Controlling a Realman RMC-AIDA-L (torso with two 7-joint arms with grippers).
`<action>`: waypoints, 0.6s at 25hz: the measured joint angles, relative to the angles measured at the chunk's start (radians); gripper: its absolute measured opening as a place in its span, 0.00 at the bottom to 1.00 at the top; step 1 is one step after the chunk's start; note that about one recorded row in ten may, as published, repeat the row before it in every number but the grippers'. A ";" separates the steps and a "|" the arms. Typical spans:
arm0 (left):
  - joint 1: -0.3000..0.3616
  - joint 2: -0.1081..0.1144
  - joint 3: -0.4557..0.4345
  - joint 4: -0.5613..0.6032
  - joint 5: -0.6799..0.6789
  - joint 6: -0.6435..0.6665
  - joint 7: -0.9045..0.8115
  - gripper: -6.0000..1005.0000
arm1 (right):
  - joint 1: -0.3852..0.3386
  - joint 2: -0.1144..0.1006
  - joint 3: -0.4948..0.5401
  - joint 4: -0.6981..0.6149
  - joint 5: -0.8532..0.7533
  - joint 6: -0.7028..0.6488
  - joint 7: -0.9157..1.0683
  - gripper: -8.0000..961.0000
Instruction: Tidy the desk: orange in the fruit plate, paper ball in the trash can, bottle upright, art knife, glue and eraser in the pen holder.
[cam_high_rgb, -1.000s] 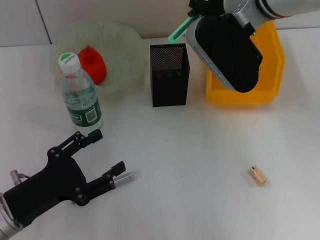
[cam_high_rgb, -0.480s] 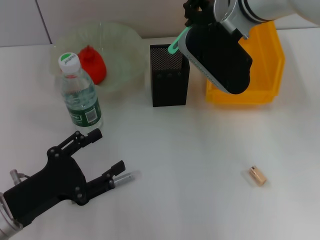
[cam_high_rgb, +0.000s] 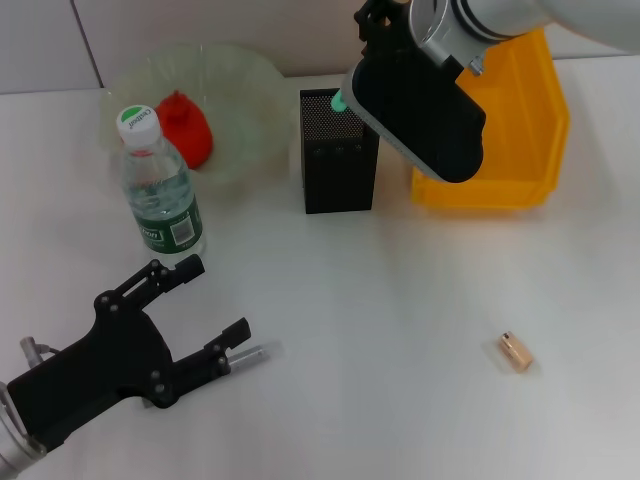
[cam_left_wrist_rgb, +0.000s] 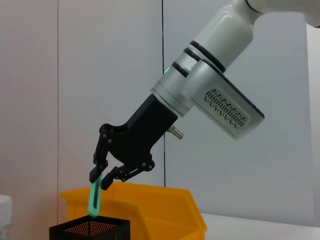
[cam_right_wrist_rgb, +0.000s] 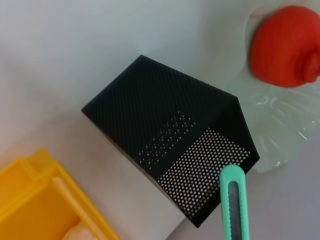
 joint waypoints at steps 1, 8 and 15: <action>0.000 0.000 0.000 0.000 0.000 0.000 0.000 0.81 | 0.004 0.001 -0.003 0.007 0.000 0.000 0.000 0.24; 0.002 -0.001 -0.002 0.000 0.000 -0.001 0.000 0.81 | 0.024 0.008 -0.019 0.044 0.000 0.012 -0.001 0.24; 0.003 -0.002 -0.003 -0.011 0.000 0.000 0.006 0.81 | 0.031 0.014 -0.038 0.057 -0.001 0.014 -0.001 0.24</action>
